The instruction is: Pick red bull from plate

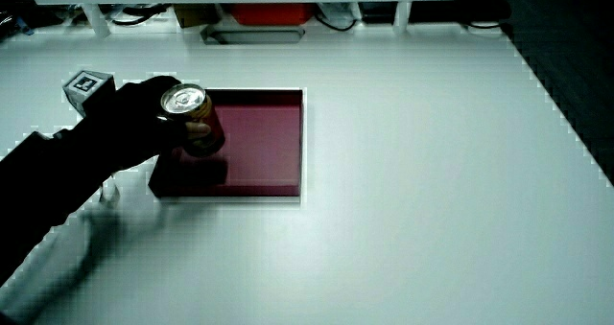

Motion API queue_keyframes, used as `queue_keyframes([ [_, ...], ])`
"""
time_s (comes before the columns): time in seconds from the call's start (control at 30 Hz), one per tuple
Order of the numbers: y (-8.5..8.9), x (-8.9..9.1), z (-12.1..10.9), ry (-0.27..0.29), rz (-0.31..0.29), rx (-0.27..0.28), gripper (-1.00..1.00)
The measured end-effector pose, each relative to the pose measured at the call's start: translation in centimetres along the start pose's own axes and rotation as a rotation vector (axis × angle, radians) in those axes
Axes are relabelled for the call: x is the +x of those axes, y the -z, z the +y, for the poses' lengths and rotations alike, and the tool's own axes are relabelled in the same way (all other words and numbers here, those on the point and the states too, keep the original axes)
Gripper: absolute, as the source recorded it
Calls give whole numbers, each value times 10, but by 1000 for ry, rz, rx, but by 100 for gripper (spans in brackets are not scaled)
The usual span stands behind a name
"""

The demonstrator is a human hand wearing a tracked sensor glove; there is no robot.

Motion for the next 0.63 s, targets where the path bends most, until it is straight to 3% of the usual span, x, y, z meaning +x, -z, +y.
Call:
queue_keyframes([
  [0.17,6,26,-5,101,-20,-7,100],
  [0.23,13,38,-8,131,-92,-24,100],
  [0.27,17,42,-9,116,-142,-43,100],
  [0.3,20,46,-10,139,-106,-46,100],
  [0.33,25,53,-11,143,-197,-62,100],
  [0.4,34,61,-11,136,-231,-85,100],
  [0.47,42,70,-10,160,-188,-100,100],
  [0.5,46,73,-9,159,-224,-112,100],
  [0.57,55,79,-8,137,-206,-140,100],
  [0.6,59,82,-7,120,-225,-156,100],
  [0.63,66,81,-5,142,-268,-156,100],
])
